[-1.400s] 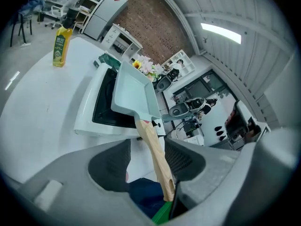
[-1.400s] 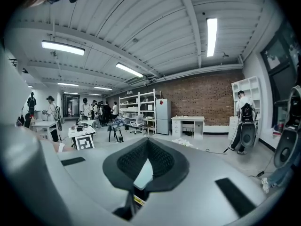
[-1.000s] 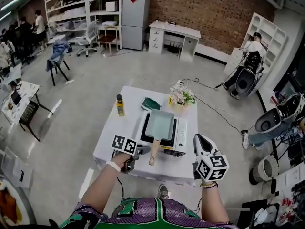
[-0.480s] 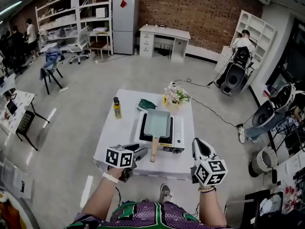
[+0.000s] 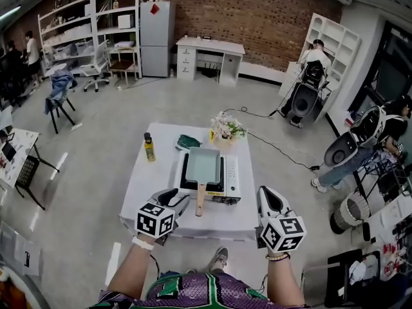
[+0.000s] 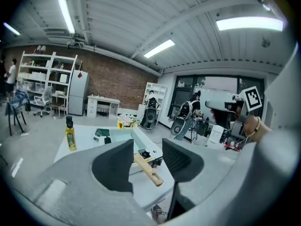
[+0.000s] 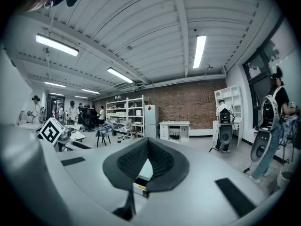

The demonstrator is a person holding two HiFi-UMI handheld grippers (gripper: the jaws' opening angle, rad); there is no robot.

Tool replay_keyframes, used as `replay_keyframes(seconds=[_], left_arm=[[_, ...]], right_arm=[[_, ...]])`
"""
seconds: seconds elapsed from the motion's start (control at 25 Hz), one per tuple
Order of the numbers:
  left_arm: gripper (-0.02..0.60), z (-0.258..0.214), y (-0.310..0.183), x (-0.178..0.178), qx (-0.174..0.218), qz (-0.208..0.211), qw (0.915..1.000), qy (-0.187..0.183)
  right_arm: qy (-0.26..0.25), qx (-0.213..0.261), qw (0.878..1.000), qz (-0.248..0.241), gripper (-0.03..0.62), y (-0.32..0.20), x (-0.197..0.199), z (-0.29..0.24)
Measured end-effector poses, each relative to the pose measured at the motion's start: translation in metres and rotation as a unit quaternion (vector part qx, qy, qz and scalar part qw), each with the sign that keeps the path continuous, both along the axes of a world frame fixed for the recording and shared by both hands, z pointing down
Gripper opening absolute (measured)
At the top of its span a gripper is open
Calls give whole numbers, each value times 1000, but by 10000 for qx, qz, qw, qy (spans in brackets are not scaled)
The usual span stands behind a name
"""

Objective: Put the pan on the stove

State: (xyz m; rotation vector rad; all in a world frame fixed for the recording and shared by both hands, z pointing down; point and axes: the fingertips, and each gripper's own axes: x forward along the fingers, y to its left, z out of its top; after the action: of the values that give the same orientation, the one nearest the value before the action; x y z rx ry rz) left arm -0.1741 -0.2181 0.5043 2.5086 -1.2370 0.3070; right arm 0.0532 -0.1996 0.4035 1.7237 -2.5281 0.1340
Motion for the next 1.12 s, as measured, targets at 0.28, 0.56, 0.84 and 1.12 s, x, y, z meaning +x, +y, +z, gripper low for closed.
replay_keyframes(seconds=[0.28,0.56,0.84,1.12], left_arm=[[188,-37,6,-5,790,-309,9958,-353],[143,-78,5,-27,1291,-904,9872,-265],[78,-114,14,-42,1704,-1200,9778,-225],[38,-135,19,-44,1883,-1316,9732,-117]], right_arm=[[-47,198,9998,-19,2,7,3,-13],[-57,313,9995,-6,2,4,0,-22],[-88,399,9992,-46,2,1,-6,-31],[-77,462,9989,-97,2,0,-9,-41]])
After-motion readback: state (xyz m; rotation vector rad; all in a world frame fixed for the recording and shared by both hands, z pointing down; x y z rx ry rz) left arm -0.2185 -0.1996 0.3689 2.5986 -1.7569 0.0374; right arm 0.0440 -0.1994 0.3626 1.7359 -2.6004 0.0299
